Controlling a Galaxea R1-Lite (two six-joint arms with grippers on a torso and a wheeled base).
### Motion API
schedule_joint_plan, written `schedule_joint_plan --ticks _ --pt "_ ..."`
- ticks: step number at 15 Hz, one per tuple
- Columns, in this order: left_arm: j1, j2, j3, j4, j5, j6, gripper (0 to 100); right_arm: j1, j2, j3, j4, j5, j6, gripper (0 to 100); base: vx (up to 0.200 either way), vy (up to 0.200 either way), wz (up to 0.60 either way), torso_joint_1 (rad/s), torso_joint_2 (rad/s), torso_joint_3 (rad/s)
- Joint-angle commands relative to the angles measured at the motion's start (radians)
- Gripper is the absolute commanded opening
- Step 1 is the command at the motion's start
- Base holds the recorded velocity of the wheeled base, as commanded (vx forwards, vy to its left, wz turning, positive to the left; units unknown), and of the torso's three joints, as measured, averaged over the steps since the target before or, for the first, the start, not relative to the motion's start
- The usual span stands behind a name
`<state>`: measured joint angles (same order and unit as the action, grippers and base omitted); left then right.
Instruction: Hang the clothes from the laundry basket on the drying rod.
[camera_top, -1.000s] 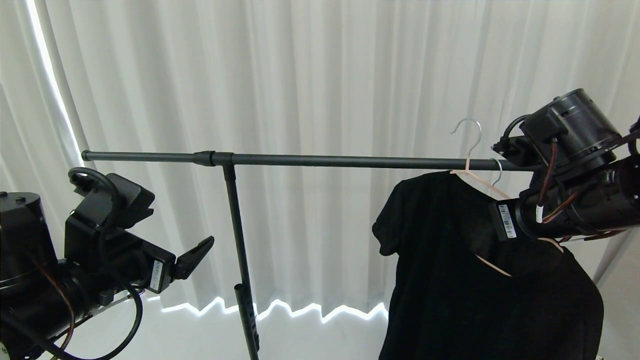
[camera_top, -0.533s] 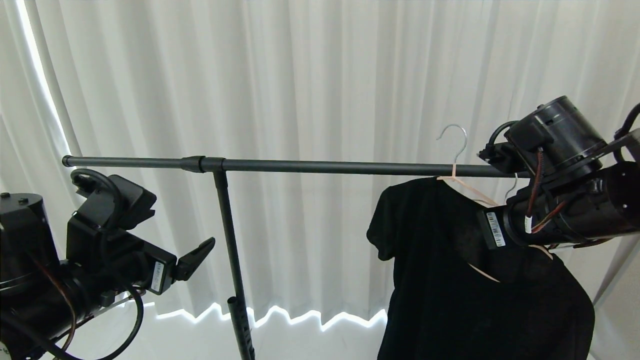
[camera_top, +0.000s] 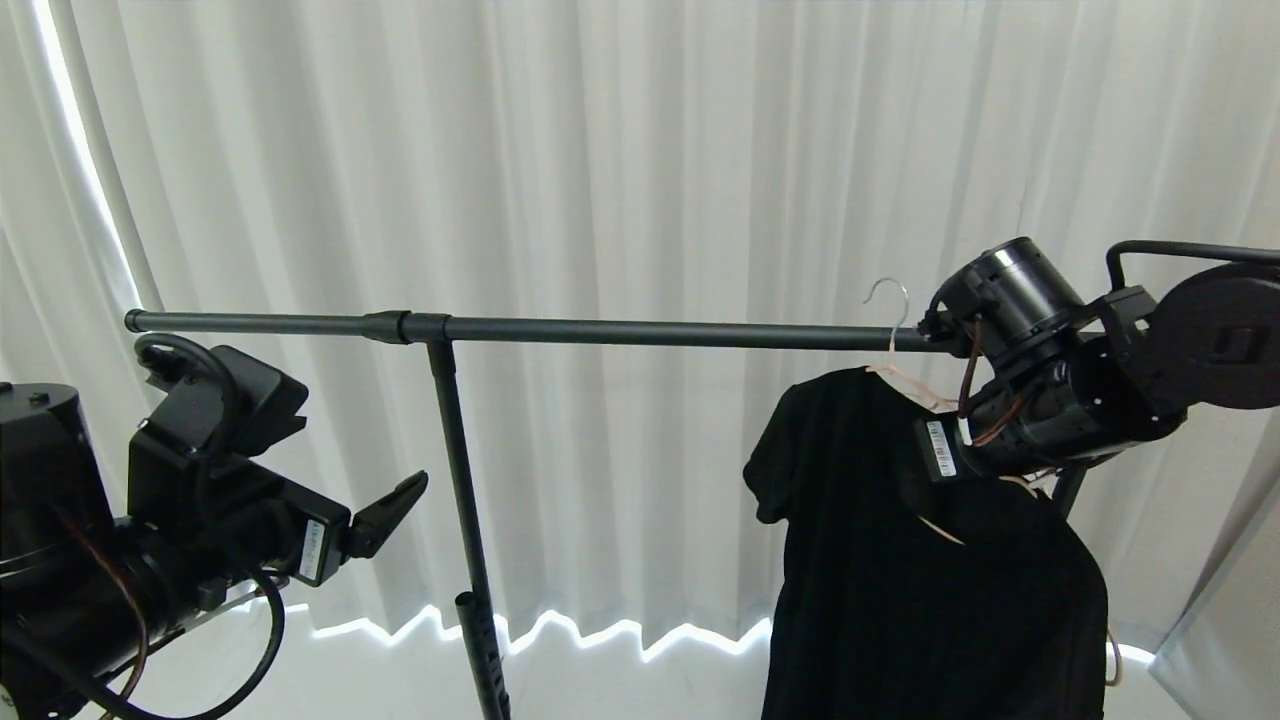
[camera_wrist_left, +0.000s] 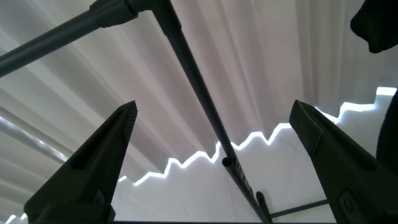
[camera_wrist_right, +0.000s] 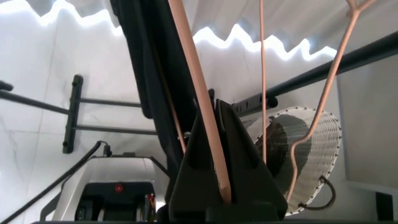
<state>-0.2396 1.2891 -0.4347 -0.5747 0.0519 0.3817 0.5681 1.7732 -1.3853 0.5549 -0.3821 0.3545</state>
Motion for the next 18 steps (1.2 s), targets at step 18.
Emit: schedule_joint_plan --ticks 18 --pt "-0.007 -0.004 0.021 -0.001 0.000 -0.001 100 -0.007 0.091 -0.027 0.030 0.002 0.000 0 0.000 0.000 0.00 0.000 0.00 0.000"
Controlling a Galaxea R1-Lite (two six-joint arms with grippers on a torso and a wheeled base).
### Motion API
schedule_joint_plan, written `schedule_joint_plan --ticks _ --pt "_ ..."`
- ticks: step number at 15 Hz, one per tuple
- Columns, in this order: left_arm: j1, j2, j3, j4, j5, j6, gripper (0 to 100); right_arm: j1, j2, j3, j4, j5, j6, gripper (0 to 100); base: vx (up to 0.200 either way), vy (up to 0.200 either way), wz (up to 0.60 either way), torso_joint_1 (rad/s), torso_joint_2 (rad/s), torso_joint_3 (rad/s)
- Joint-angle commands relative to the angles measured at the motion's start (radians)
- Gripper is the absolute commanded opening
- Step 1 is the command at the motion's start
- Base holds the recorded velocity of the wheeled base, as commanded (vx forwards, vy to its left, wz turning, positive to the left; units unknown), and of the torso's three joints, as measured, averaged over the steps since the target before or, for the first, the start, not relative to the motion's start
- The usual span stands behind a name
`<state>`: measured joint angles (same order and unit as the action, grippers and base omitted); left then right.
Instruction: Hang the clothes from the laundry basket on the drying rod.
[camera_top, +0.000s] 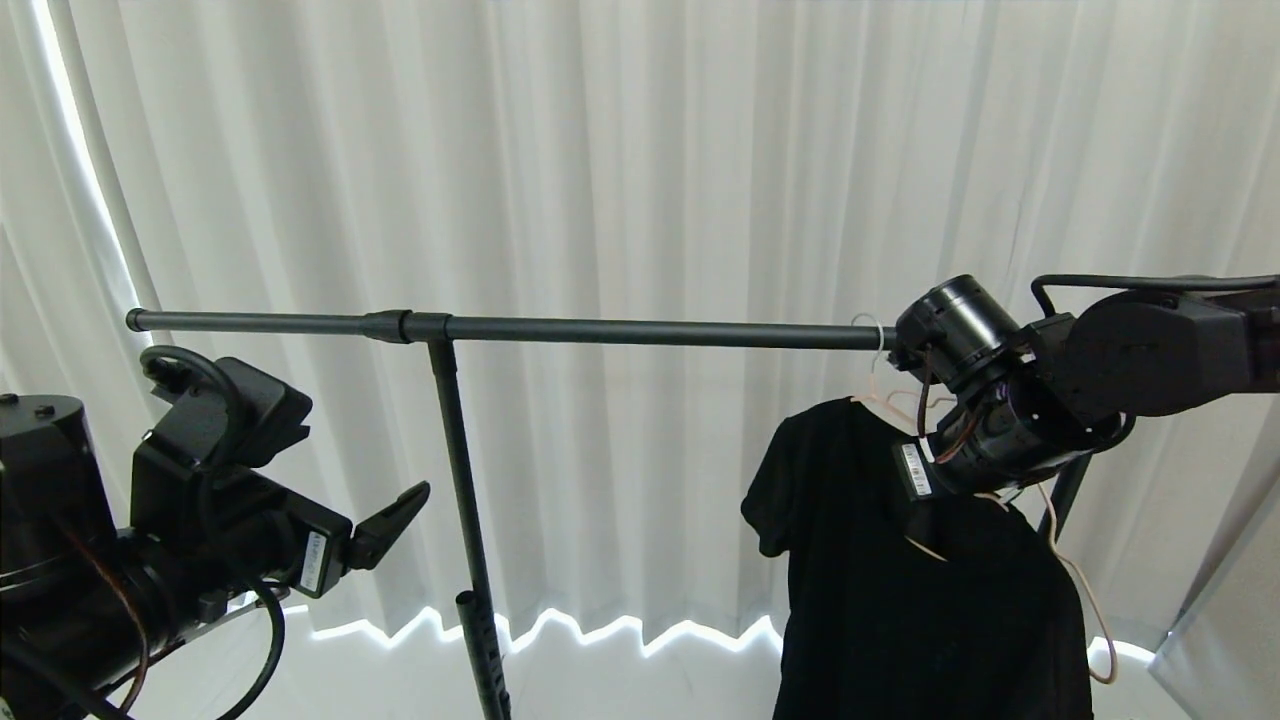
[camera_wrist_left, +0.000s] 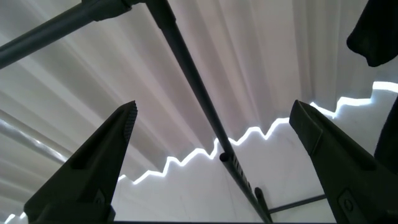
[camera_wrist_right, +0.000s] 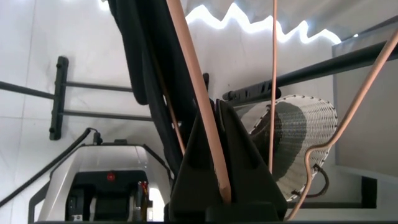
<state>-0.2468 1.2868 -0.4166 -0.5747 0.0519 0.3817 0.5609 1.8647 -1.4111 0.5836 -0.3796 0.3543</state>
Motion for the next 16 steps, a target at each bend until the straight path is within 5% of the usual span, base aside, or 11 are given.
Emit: schedule_joint_plan --ticks 1,2,7,12,16 --pt "0.000 0.000 0.002 -0.001 0.000 -0.001 100 0.001 -0.001 -0.002 -0.001 0.001 0.002 0 0.000 0.000 0.00 0.000 0.00 0.000" --pt "0.000 0.002 0.002 -0.001 0.000 -0.001 100 0.001 -0.001 -0.003 -0.001 0.001 0.003 100 0.000 0.000 0.00 0.000 0.00 0.000" --pt "0.000 0.003 0.002 -0.001 0.000 -0.001 100 0.001 -0.027 -0.008 -0.002 0.001 0.008 100 0.000 0.000 0.00 0.000 0.00 0.000" --pt "0.044 0.014 0.002 -0.001 0.000 -0.006 100 0.014 -0.262 0.004 0.002 0.056 0.000 100 0.000 0.000 0.00 0.000 0.00 0.000" --pt "0.155 0.031 0.001 -0.001 0.002 -0.001 100 -0.042 -0.475 0.064 0.071 -0.009 -0.276 100 0.000 0.000 0.00 0.000 0.00 0.000"
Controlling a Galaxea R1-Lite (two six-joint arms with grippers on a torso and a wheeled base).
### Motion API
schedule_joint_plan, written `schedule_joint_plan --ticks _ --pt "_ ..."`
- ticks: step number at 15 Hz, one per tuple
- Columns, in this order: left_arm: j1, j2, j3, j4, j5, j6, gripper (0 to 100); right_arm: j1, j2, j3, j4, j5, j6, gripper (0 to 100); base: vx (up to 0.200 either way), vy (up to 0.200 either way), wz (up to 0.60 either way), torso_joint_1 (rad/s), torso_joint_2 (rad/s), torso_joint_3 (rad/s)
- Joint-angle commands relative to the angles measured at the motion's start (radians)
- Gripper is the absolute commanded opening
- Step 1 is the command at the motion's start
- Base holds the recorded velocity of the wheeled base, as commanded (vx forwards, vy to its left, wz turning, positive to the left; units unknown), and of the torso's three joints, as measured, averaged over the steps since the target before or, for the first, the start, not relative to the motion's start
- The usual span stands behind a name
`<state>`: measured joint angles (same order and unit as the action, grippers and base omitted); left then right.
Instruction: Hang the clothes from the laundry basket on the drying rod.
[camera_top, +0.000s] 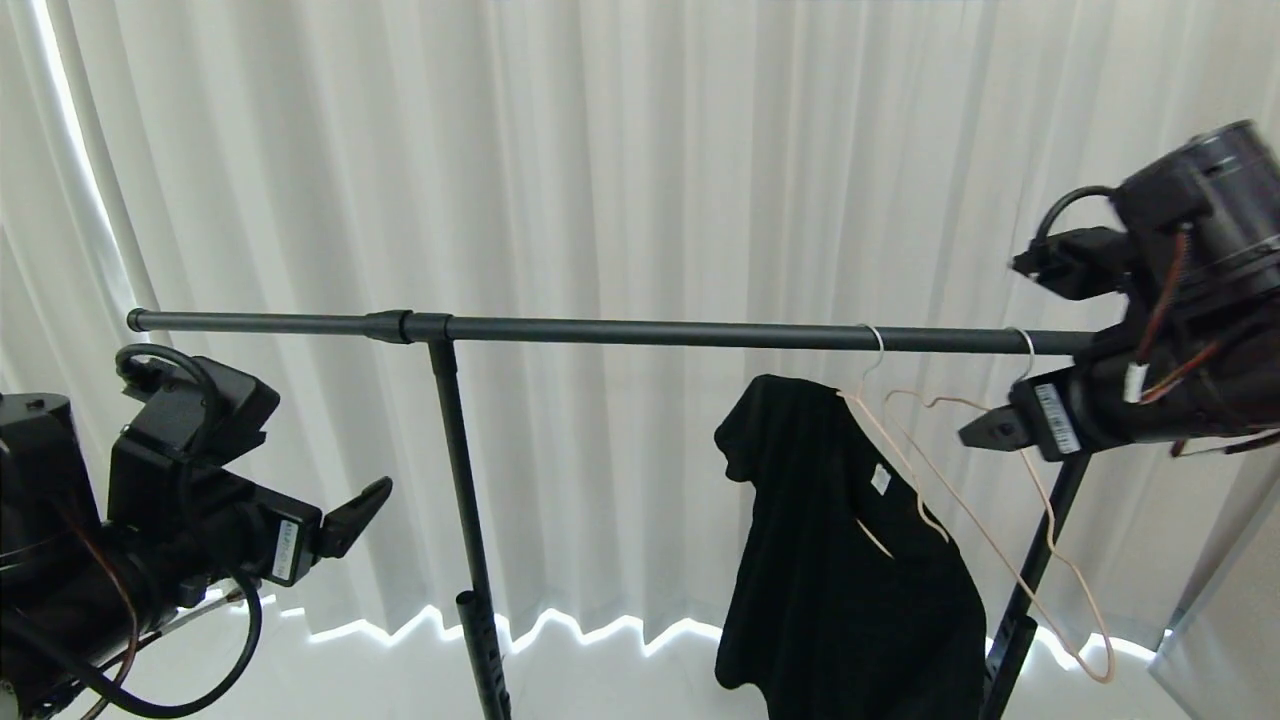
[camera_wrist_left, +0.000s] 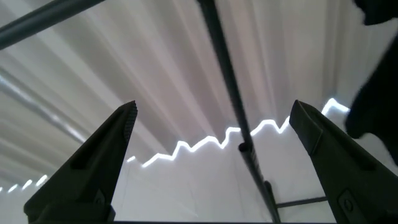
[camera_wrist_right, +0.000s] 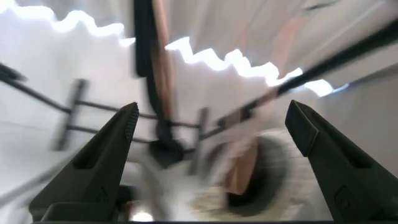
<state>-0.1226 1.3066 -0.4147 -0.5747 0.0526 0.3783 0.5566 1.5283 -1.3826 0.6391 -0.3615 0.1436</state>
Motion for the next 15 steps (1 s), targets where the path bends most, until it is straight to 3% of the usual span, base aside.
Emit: schedule_joint_plan --ticks 1,3,5,9,15 --pt "0.069 0.014 -0.003 -0.001 0.001 0.001 100 -0.116 -0.206 0.065 0.013 -0.040 -0.167 100 0.000 0.000 0.00 0.000 0.00 0.000" --pt "0.112 0.008 0.008 -0.001 0.001 -0.001 100 -0.257 -0.289 0.146 0.008 -0.036 -0.251 100 0.000 0.000 0.00 0.000 0.00 0.000" --pt "0.126 -0.010 0.028 -0.001 0.001 -0.004 100 -0.326 -0.353 0.234 -0.044 -0.034 -0.272 100 -0.200 0.000 0.00 0.000 0.00 0.002" --pt "0.136 -0.013 0.011 -0.002 0.001 -0.006 100 -0.409 -0.387 0.303 -0.133 -0.031 -0.305 100 -0.200 0.000 0.00 0.004 0.00 0.001" --pt "0.173 -0.033 0.016 -0.001 0.001 -0.007 100 -0.423 -0.381 0.304 -0.148 -0.020 -0.328 100 -0.200 0.000 0.00 0.000 0.00 0.004"
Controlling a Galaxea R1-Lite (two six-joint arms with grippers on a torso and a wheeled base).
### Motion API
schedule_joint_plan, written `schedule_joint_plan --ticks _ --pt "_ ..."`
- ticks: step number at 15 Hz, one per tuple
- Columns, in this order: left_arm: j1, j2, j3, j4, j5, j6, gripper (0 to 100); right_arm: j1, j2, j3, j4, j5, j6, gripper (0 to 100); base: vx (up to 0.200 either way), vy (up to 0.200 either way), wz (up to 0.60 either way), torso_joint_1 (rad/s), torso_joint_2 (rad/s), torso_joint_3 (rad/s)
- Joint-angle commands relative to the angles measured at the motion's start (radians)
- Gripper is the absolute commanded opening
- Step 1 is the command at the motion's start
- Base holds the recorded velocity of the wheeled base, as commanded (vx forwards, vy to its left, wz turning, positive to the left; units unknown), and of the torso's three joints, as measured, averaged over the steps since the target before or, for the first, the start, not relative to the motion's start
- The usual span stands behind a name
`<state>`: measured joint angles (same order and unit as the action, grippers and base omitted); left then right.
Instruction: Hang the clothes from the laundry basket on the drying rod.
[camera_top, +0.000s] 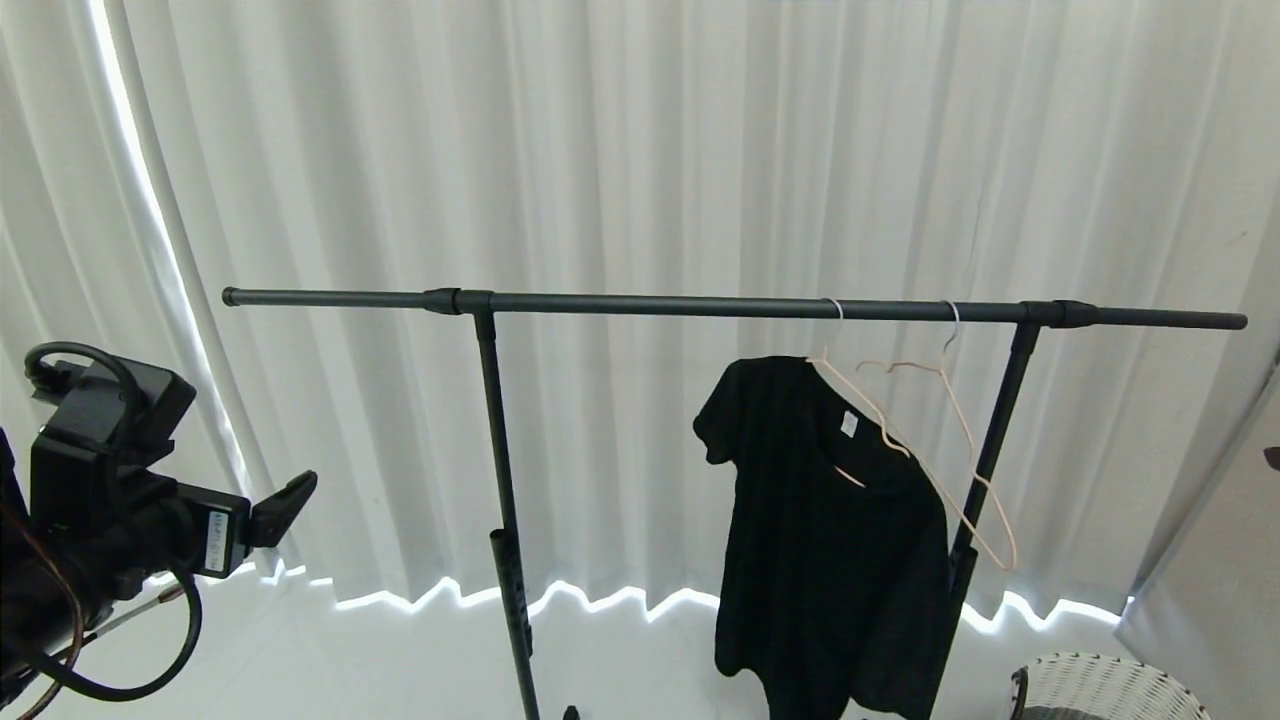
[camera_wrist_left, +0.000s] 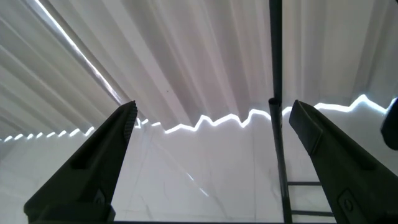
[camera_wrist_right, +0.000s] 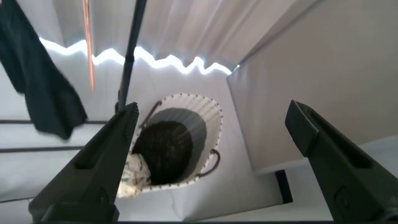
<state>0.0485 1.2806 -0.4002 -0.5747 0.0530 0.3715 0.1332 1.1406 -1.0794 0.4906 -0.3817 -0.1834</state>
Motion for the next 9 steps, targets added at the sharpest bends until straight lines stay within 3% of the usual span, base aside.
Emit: schedule_joint_plan --ticks 1,6,9 --pt "0.002 -0.007 0.003 -0.001 0.001 0.000 100 0.000 0.007 0.001 0.000 0.000 -0.001 100 -0.200 0.000 0.00 0.002 0.00 0.007" --pt "0.002 -0.006 0.006 -0.001 -0.001 0.000 100 0.000 0.013 0.001 -0.004 0.000 -0.002 100 -0.200 0.000 0.00 0.000 0.00 0.005" --pt "0.001 -0.006 0.014 -0.001 -0.001 0.001 100 0.000 0.024 0.006 -0.026 0.000 -0.002 100 0.000 0.000 0.00 0.000 0.00 0.000"
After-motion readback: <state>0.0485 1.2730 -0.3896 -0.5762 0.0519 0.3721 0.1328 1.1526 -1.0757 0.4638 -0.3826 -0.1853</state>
